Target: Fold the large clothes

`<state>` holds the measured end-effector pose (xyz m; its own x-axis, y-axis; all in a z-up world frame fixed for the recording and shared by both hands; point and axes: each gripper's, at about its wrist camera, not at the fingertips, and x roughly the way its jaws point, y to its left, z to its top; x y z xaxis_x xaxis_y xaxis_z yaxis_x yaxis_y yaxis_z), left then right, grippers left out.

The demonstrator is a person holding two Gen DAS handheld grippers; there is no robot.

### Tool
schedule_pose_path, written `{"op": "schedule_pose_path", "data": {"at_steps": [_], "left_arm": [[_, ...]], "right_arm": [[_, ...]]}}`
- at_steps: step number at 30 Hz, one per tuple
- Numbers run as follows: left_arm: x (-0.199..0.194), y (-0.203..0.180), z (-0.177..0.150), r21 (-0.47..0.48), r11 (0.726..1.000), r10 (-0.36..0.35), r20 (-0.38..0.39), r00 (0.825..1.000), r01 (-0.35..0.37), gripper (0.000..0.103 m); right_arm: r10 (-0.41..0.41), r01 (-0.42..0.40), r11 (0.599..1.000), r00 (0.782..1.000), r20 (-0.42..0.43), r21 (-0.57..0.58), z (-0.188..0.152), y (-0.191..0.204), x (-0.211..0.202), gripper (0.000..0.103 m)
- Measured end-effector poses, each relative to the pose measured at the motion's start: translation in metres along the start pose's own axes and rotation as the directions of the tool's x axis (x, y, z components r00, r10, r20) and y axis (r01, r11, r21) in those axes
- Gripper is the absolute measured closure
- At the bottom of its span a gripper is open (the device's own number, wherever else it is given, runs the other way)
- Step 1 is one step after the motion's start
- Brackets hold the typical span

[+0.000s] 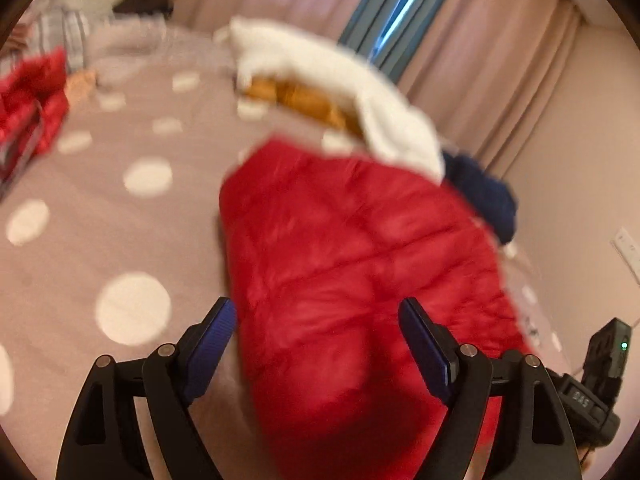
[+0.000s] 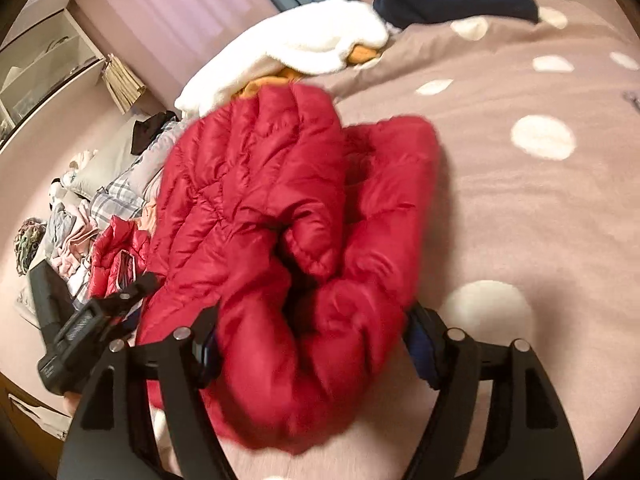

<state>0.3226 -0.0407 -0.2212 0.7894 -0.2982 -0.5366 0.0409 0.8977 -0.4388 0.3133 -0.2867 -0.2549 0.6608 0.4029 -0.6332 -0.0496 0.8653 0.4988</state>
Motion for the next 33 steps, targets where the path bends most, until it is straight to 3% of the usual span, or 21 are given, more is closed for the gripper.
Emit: {"op": "schedule_pose_path", "data": {"at_steps": [5, 8, 13, 20, 26, 30, 33], "left_arm": [[-0.06, -0.018, 0.004, 0.005, 0.999, 0.036, 0.09, 0.995, -0.037, 0.02], [-0.091, -0.034, 0.009, 0.04, 0.997, 0.053, 0.128, 0.99, -0.059, 0.02], [-0.149, -0.065, 0.01, 0.135, 0.982, 0.101, 0.236, 0.966, -0.136, 0.02], [-0.183, -0.075, 0.005, 0.164, 0.977, 0.08, 0.291, 0.953, -0.133, 0.02], [-0.196, -0.08, -0.003, 0.181, 0.978, 0.049, 0.283, 0.958, -0.104, 0.019], [-0.199, -0.079, -0.004, 0.172, 0.984, 0.003, 0.263, 0.965, -0.05, 0.009], [-0.2, -0.08, -0.005, 0.171, 0.984, 0.005, 0.274, 0.962, -0.054, 0.001]], "right_arm": [[-0.08, 0.084, 0.995, 0.993, 0.085, -0.045, 0.004, 0.025, -0.04, 0.028], [-0.065, 0.072, 0.995, 0.992, 0.113, -0.062, 0.008, 0.043, -0.071, 0.028], [-0.12, 0.16, 0.97, 0.97, 0.211, -0.185, -0.003, 0.088, -0.132, 0.028], [-0.101, 0.185, 0.942, 0.952, 0.291, -0.28, -0.028, 0.121, -0.191, 0.023], [-0.092, 0.211, 0.922, 0.933, 0.347, -0.324, -0.042, 0.135, -0.216, 0.011], [-0.087, 0.22, 0.916, 0.925, 0.369, -0.336, -0.047, 0.138, -0.224, 0.002], [-0.088, 0.234, 0.908, 0.918, 0.387, -0.348, -0.051, 0.141, -0.229, 0.0]]}}
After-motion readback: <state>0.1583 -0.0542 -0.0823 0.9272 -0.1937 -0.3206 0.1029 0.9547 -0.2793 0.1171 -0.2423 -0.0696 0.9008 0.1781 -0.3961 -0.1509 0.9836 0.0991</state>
